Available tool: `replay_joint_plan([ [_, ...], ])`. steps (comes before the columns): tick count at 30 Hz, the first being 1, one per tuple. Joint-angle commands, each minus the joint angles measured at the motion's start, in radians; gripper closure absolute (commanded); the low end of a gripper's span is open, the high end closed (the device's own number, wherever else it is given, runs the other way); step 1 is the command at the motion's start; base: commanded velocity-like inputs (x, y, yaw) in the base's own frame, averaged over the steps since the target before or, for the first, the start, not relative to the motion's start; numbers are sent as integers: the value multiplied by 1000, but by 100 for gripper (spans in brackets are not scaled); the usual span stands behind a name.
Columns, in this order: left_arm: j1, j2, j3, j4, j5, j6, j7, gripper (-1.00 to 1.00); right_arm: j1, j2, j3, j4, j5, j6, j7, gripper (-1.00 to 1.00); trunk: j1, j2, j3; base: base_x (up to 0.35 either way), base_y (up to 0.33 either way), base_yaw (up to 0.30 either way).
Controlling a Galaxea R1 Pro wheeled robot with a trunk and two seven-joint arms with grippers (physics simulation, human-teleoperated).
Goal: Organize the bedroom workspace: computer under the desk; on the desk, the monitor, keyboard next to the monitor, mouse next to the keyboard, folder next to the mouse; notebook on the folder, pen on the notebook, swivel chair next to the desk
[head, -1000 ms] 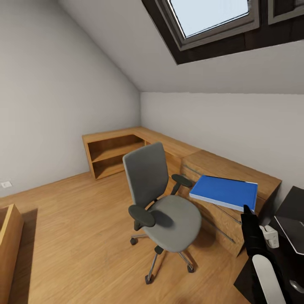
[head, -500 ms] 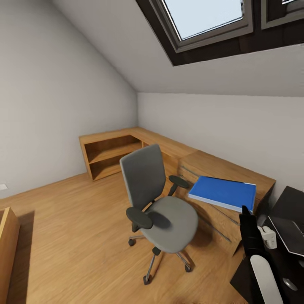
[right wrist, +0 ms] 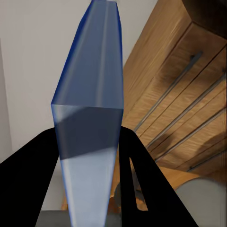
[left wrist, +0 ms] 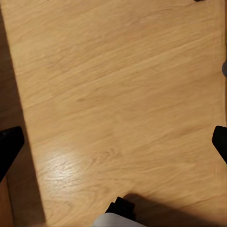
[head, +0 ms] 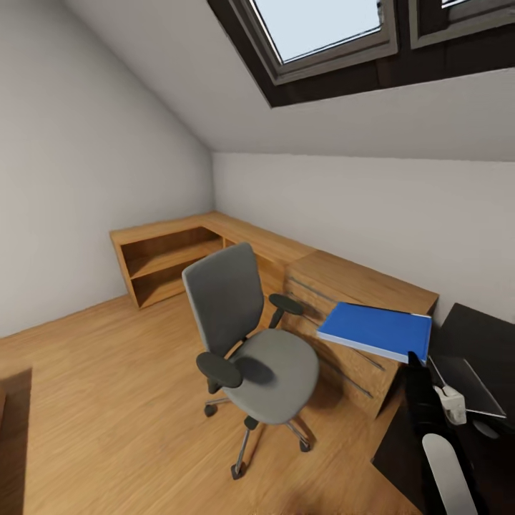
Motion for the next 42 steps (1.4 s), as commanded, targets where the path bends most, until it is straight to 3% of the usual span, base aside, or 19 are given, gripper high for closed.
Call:
replay_joint_plan([
  [1, 0, 1, -6, -2, 11, -6, 5, -100, -1, 1, 0, -1, -9, -3, -3, 100, 0, -1, -2, 0, 0, -179],
  [8, 0, 0, -8, 18, 8, -8, 5, -100, -1, 1, 0, 0, -29, -3, -3, 100, 0, -1, -11, 0, 0, -179],
  [14, 0, -22, -11, 53, 3, -8, 4, -100, -1, -1, -1, -1, -57, -3, -3, 100, 0, -1, -18, 0, 0, -179],
  [39, 0, -22, -2, 72, 11, -12, 4, -100, -1, -1, -4, 1, -61, -4, -3, 100, 0, -1, -48, -84, 0, -179],
  [42, 0, -20, 16, 96, 15, -12, 4, -100, -1, -2, -5, 1, -61, -4, -3, 100, 0, -1, -51, -2, 0, -179],
])
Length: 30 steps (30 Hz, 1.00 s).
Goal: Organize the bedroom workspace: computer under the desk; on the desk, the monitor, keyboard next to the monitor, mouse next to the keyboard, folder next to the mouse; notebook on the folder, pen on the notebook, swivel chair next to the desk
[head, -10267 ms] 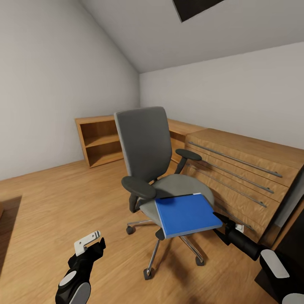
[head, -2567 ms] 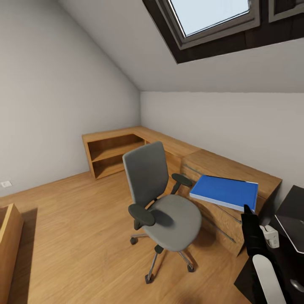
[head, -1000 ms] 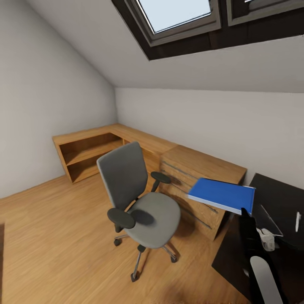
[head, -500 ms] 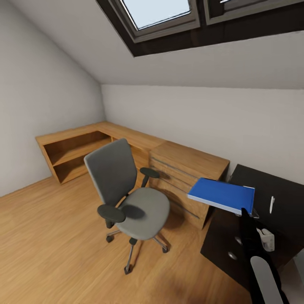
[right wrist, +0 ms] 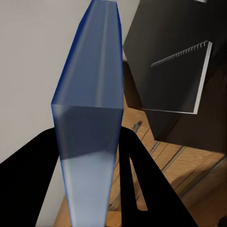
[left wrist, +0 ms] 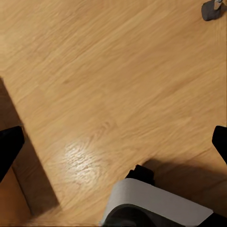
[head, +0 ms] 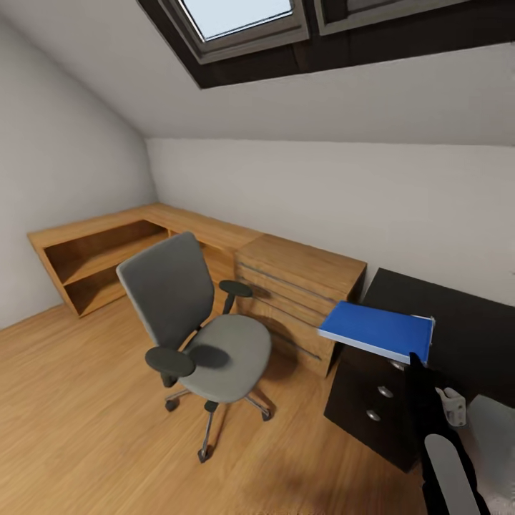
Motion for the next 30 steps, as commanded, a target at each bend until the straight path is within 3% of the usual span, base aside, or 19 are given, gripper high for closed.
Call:
replay_joint_plan([
  [1, 0, 1, 2, 9, 12, -6, 6, -100, -1, 1, 0, -1, -9, -3, -3, 100, 0, -1, -2, -1, 0, -179],
  [3, 1, 1, 32, 41, 17, -6, 1, -100, -1, 0, -1, -1, -9, -3, -3, 100, 0, -1, -4, -1, 0, -179],
  [6, 0, 1, 62, 78, 25, 0, -54, -100, -1, 1, -2, -1, -9, -3, -3, 100, 0, -1, -8, 0, 0, -179],
  [10, -8, 2, 75, 138, 40, 20, -151, -100, -1, 1, -1, -1, -9, -3, -3, 100, 0, -1, -13, 0, 0, -179],
  [13, -36, 3, 79, 185, 49, 31, -181, -100, -1, 0, -2, -1, -9, -3, -4, 100, 0, -1, -16, 0, 0, -179],
  [19, -76, 5, 85, 238, 81, 38, -203, -100, -1, 0, -2, -1, -9, -3, -3, 100, 0, -1, -24, 0, 0, -179],
  [30, -80, 3, 84, 245, 86, 25, -228, -100, -1, 1, -1, 11, -8, -3, -3, 100, 0, -1, -37, 0, 0, -179],
])
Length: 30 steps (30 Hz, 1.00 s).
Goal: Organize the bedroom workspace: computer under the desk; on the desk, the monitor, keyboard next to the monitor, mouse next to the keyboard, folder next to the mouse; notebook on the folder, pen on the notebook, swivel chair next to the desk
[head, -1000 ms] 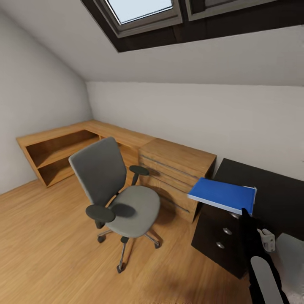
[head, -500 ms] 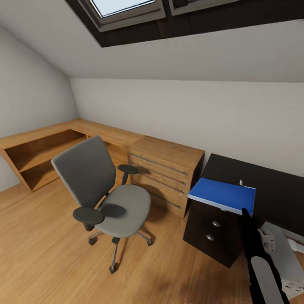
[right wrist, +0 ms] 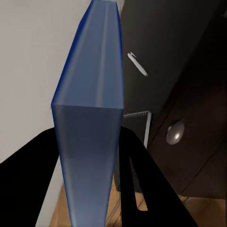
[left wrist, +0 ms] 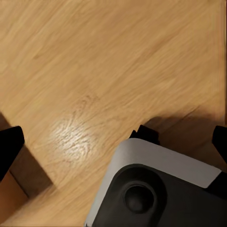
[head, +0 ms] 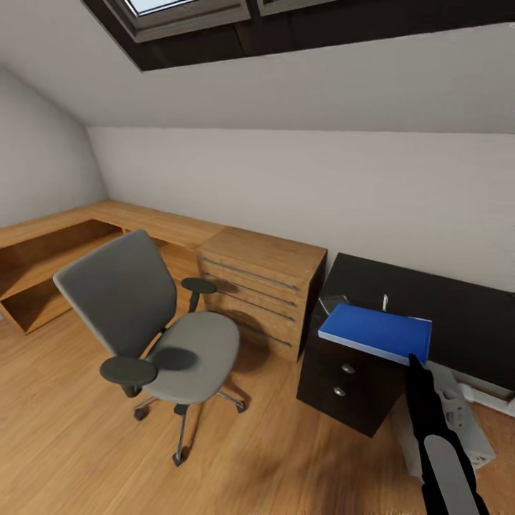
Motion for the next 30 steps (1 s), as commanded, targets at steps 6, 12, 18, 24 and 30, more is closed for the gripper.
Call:
replay_joint_plan([
  [6, 0, 1, -7, 20, 10, -72, -10, -100, -1, 2, 0, 1, -9, -3, -3, 100, 0, -1, -8, 0, 0, -179],
  [12, -1, 0, -7, 53, 11, -148, -46, -100, -1, 2, 1, 8, -97, -3, -1, 100, 0, -1, -12, 0, 0, -71],
  [18, -1, -3, -9, 54, 9, -154, -47, -100, -1, 0, 1, 8, -151, -3, 2, 100, 0, -1, -12, 0, 0, -1],
  [24, -1, -7, -8, 54, 10, -298, -40, -100, -1, -7, -42, 4, -147, -6, 1, 100, -19, 34, 4, 0, 0, 0],
  [30, -1, -7, -10, 54, 11, -301, -39, -100, -1, -7, -60, 4, -146, -6, 0, 100, -42, 76, 22, 0, 0, -112],
])
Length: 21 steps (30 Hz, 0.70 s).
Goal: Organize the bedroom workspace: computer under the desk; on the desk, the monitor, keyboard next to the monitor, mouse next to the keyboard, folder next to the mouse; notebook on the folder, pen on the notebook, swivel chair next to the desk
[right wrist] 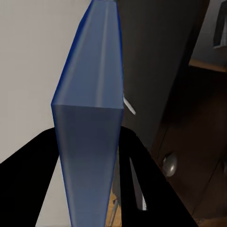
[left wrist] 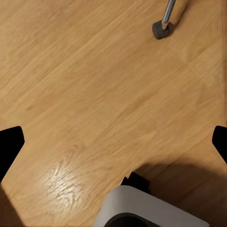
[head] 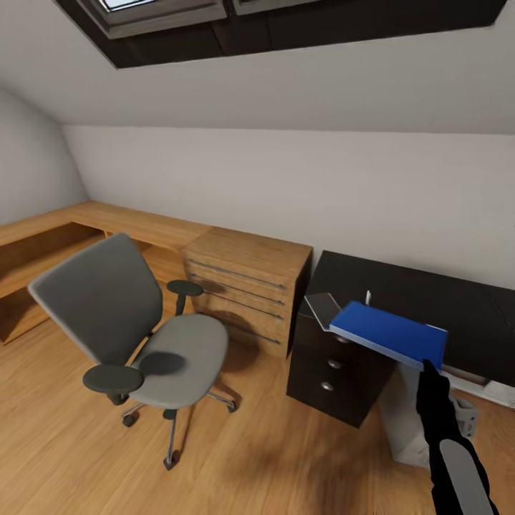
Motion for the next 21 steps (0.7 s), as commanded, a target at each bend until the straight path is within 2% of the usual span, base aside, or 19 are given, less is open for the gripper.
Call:
replay_joint_plan([
  [1, 0, 1, -9, -1, 5, -2, 8, -100, -1, 1, -1, -1, -9, -3, -3, 100, -4, 7, 2, 0, 0, -226],
  [7, 0, -5, -9, -1, 5, -2, 8, -100, -1, 1, -4, -2, -9, -3, -3, 100, -27, 49, 19, 0, 0, -243],
  [21, 0, -16, -12, 0, -3, -1, 4, -100, -1, 0, -15, 1, -9, -3, -6, 100, -27, 49, 14, 0, 0, -250],
])
